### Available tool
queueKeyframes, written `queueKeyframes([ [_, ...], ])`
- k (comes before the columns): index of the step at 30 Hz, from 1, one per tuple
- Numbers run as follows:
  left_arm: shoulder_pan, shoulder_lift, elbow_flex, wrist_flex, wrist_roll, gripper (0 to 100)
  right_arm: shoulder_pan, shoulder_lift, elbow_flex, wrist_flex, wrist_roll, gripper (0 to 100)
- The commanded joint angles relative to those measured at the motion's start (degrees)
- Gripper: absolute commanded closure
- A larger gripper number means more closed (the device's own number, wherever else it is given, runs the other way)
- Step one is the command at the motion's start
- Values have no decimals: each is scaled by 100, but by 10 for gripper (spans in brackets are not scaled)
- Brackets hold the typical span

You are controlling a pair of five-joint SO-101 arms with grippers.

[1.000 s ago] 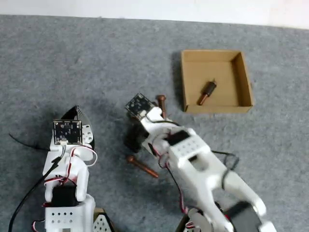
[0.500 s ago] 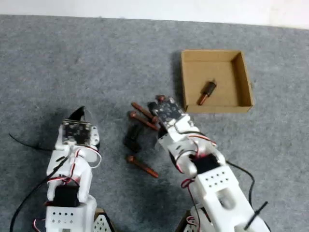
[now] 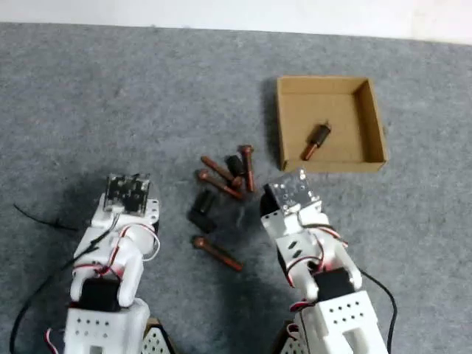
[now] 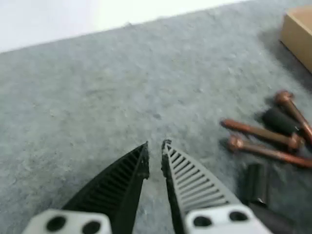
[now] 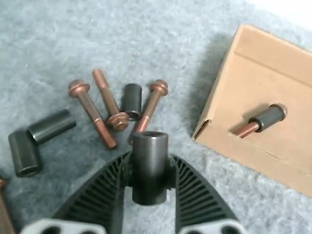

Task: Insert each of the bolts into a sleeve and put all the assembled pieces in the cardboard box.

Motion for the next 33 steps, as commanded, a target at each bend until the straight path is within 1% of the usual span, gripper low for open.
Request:
queueKeyframes([
  [1,303,1912,-1007,-158,35,934,75,-215,-66,-171,-53,995],
  [6,989,4541,-2185,-70,35,933,66,-215,-57,-180,-44,995],
  [10,1534,5692,-2879,237,62,933,57,-215,-57,-180,-44,995],
  [11,1596,5815,-2993,255,167,933,57,-215,-57,-180,-44,995],
  [12,1648,5886,-3099,290,448,933,57,-215,-57,-180,-44,995],
  [15,1666,5903,-3301,501,1679,932,57,-215,-57,-180,-44,995],
  [17,1666,5903,-3459,677,2198,910,57,-215,-57,-180,-44,995],
  [20,1684,5903,-3521,782,2725,854,66,-215,-57,-198,-35,995],
  [22,1833,5903,-3521,782,2910,847,66,-215,-22,-295,-35,995],
  [25,2273,5947,-3398,809,3068,873,75,-215,207,-593,149,995],
  [28,2457,5938,-3064,782,3833,916,84,-215,356,-734,237,995],
  [33,2510,5947,-3037,782,4396,922,119,-215,356,-734,237,995],
])
